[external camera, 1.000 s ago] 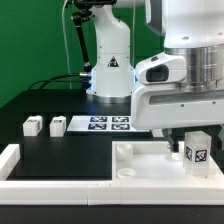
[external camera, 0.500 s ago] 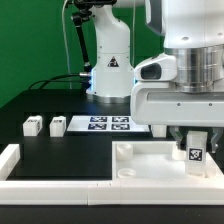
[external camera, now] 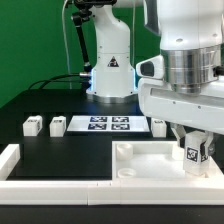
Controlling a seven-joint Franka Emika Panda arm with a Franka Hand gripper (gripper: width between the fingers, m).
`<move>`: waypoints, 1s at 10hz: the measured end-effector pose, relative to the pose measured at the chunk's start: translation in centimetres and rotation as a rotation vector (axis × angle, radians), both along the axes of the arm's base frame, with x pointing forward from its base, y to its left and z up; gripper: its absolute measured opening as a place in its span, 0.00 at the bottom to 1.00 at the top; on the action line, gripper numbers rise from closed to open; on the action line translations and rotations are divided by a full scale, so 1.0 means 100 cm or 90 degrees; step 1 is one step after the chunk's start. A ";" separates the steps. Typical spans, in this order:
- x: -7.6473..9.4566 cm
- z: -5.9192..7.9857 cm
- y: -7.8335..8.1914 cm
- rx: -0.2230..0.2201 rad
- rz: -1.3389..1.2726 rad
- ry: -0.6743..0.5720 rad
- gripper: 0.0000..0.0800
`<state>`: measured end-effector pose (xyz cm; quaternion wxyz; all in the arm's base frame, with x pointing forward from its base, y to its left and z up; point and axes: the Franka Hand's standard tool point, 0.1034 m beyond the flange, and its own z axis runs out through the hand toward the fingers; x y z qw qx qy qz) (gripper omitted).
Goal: Assemble square table
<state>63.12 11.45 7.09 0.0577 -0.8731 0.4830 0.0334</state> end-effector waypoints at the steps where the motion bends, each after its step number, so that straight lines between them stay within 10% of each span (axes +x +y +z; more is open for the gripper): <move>1: 0.000 -0.001 -0.001 0.011 -0.099 0.011 0.36; 7: 0.000 -0.003 -0.003 0.026 -0.240 0.030 0.38; 9: -0.002 -0.005 0.009 0.001 -0.063 0.007 0.76; 10: -0.005 -0.003 0.015 -0.016 0.026 0.009 0.80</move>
Offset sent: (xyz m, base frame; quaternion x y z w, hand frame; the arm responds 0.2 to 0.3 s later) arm 0.0077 -0.0021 0.0044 0.0061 -0.0045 0.2266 0.9740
